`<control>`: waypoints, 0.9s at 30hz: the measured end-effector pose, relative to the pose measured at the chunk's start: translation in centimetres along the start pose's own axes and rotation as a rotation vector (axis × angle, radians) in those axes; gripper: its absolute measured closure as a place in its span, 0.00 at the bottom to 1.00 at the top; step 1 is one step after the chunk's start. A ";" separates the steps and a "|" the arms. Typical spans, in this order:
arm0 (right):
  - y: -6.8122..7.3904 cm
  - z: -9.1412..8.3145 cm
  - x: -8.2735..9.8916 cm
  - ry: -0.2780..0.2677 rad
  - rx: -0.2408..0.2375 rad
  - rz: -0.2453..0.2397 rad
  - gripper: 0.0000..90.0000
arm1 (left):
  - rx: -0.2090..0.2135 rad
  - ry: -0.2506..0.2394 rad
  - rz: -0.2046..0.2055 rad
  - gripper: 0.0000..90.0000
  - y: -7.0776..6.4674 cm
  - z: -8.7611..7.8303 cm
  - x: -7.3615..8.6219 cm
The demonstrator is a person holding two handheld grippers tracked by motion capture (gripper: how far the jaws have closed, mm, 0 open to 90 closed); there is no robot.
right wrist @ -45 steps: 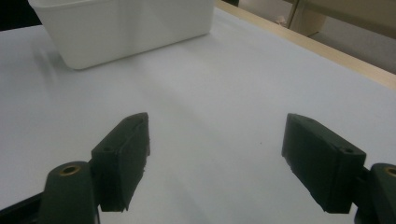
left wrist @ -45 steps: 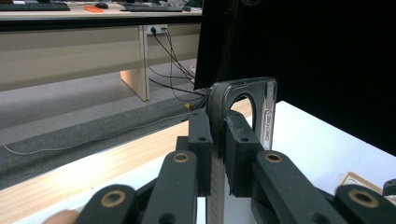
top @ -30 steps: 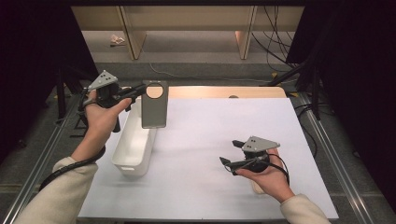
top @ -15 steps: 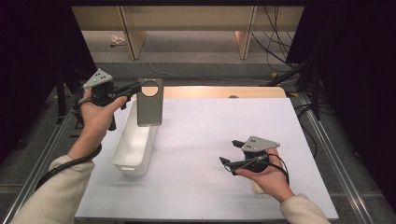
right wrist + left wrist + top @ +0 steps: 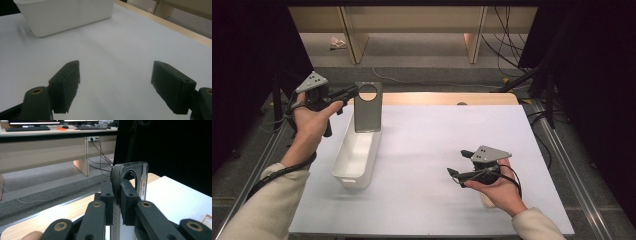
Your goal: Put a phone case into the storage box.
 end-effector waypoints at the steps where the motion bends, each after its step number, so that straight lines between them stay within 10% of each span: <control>1: 0.0 0.0 0.0 0.002 0.001 -0.001 0.27 | -0.003 0.001 0.000 0.91 0.1 0.0 0.0; 27: 0.0 0.0 0.0 0.000 0.001 0.001 0.27 | -0.018 -0.014 0.027 0.91 1.9 0.0 0.2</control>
Point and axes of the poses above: each handheld gripper's, and its own axes: z roughly forward along the jaws, x roughly out of its underside, y roughly to its left, the point moved 6 cm from there along z, roughly forward along the jaws, and after that the axes turned 13 degrees about z, right-handed, at the moved point
